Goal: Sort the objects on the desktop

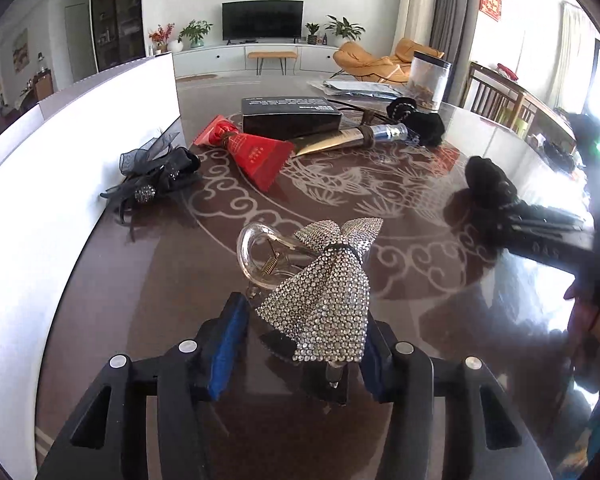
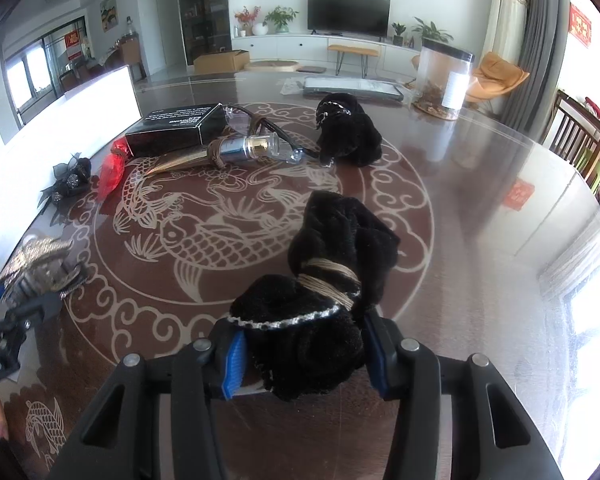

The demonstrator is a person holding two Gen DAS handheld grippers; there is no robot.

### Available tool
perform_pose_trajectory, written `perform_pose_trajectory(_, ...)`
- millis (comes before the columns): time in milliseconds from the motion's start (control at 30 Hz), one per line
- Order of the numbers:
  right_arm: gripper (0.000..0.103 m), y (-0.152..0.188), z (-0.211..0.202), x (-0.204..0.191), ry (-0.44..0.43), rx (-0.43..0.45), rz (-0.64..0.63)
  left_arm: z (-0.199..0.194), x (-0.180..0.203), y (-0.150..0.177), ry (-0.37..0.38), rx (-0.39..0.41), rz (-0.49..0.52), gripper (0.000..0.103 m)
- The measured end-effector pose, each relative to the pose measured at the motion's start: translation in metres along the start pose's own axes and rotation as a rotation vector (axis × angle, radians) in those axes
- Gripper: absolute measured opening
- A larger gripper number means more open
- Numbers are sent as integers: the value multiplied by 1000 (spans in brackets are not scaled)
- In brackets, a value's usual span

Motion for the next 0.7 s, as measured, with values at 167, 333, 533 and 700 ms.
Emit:
perform_pose_trajectory(167,50,4,-2,-5,-36,10,13,1,13,7,22,-35,36,75)
perform_pose_trajectory(333,61,33,-26,-23,-74,21,18,2,17,14,-28,-46,91,87)
perform_pose_trajectory(533,93,57,-42,-17,-86,19,97,3,7,10,-5,-48,19,93)
perform_pose_trajectory(700,100,57,-39,-24,-64,-10,57,5,8,11,-13,-50,27,94)
Point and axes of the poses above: each gripper's, at about its wrist camera, not at the fingertips, and z roughly the way its jaws point, x to its right, y to its underside, the point moved 10 cm from there along z, roughly the way its jaws point, and after that the axes turned 13 degrees about -z, right-handed, at the moved point
